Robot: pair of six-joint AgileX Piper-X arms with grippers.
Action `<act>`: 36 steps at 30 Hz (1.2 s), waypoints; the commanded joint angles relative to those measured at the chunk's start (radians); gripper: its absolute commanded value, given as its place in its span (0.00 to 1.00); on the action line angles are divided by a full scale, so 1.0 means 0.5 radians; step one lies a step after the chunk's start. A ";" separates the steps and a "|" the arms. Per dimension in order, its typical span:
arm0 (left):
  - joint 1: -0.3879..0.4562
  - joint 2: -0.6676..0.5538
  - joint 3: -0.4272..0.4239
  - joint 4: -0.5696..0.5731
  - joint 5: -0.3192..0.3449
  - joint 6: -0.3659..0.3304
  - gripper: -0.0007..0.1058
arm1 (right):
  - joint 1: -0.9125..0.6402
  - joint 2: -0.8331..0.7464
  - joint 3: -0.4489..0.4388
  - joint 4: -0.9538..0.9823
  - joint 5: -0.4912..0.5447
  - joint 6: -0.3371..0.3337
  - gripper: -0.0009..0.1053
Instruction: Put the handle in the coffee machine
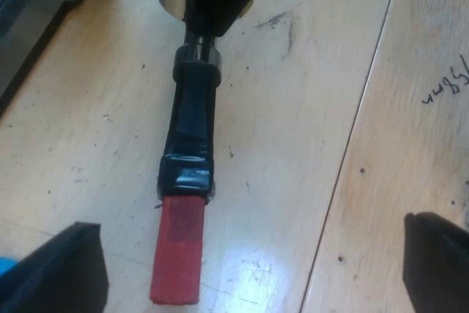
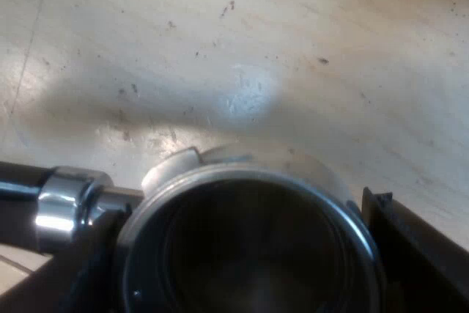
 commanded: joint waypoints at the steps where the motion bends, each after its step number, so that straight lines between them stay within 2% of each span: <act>1: -0.010 0.004 -0.006 -0.010 0.026 0.065 0.79 | -0.010 -0.027 -0.030 0.015 -0.037 -0.025 0.01; 6: -0.010 0.004 0.023 -0.060 0.026 0.178 0.79 | -0.010 -0.027 -0.030 0.026 -0.095 -0.020 0.01; 13: -0.010 0.004 0.196 -0.112 0.026 0.295 0.79 | -0.010 -0.027 -0.030 0.032 -0.177 0.002 0.01; 22: -0.010 0.011 0.298 -0.234 0.020 0.306 0.79 | -0.010 -0.033 -0.056 0.032 -0.230 0.048 0.01; 26: -0.010 0.087 0.297 -0.234 0.027 0.321 0.79 | -0.010 -0.033 -0.109 0.048 -0.226 0.048 0.01; 30: -0.010 0.213 0.297 -0.248 0.026 0.415 0.79 | -0.010 -0.033 -0.138 0.047 -0.226 0.048 0.01; 36: -0.010 0.367 0.297 -0.367 0.026 0.457 0.79 | -0.010 -0.033 -0.138 0.087 -0.226 0.048 0.01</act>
